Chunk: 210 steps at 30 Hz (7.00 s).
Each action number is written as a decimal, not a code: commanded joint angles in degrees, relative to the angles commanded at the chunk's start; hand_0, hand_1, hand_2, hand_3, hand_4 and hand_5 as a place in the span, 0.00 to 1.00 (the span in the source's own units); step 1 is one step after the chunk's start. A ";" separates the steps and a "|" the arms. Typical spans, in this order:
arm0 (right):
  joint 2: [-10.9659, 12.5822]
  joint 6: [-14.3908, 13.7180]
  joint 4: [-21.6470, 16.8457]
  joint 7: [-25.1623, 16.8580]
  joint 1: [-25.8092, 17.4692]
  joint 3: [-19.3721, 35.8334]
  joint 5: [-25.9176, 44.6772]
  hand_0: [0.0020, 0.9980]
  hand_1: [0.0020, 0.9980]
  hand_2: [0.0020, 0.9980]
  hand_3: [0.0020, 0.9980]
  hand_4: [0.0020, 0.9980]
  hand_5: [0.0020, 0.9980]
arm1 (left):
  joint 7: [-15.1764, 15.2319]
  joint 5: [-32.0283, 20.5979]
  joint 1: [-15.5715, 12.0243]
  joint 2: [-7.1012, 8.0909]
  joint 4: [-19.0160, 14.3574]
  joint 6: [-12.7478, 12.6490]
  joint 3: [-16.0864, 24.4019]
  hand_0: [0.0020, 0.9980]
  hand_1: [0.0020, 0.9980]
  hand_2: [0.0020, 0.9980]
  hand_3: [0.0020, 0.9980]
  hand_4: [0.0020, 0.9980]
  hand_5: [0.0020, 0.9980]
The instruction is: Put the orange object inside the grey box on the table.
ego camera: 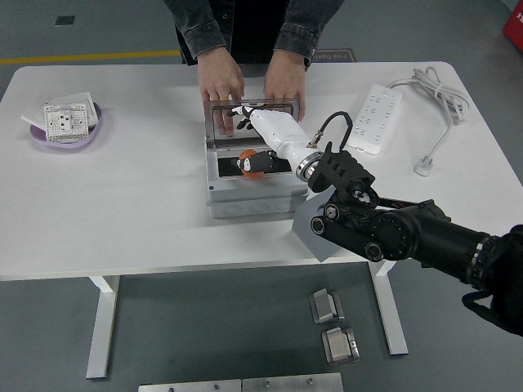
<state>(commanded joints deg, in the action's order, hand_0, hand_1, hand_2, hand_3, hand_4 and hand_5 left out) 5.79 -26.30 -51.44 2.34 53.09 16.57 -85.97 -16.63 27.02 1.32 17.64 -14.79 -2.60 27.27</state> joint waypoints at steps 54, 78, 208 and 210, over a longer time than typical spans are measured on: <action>-1.67 5.26 12.82 0.16 10.01 -3.26 10.81 0.76 0.69 0.71 0.83 0.93 0.50 | -0.05 -0.30 0.73 0.59 -0.19 0.09 -0.65 0.72 0.71 0.69 0.82 0.75 0.48; 1.50 4.26 5.96 0.43 5.20 -0.82 5.98 0.78 0.69 0.72 0.83 0.93 0.50 | -0.04 -0.04 0.49 0.27 -0.04 0.05 -0.26 0.72 0.71 0.69 0.82 0.75 0.48; 15.72 25.12 -32.54 -21.58 -45.91 58.98 66.32 0.78 0.70 0.75 0.78 0.99 0.90 | 13.46 5.31 4.11 -0.91 -2.57 -7.07 6.20 0.64 0.64 0.55 0.60 0.61 0.30; 15.67 24.99 -32.52 -21.53 -45.88 59.04 66.12 0.76 0.68 0.73 0.78 0.95 0.87 | 13.13 5.33 5.06 -1.20 -2.89 -7.38 5.75 0.65 0.65 0.59 0.63 0.63 0.31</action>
<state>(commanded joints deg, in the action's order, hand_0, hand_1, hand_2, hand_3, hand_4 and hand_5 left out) 21.46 -1.32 -83.97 -19.20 7.21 75.60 -19.85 -3.50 32.36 6.38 16.44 -17.68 -9.98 33.01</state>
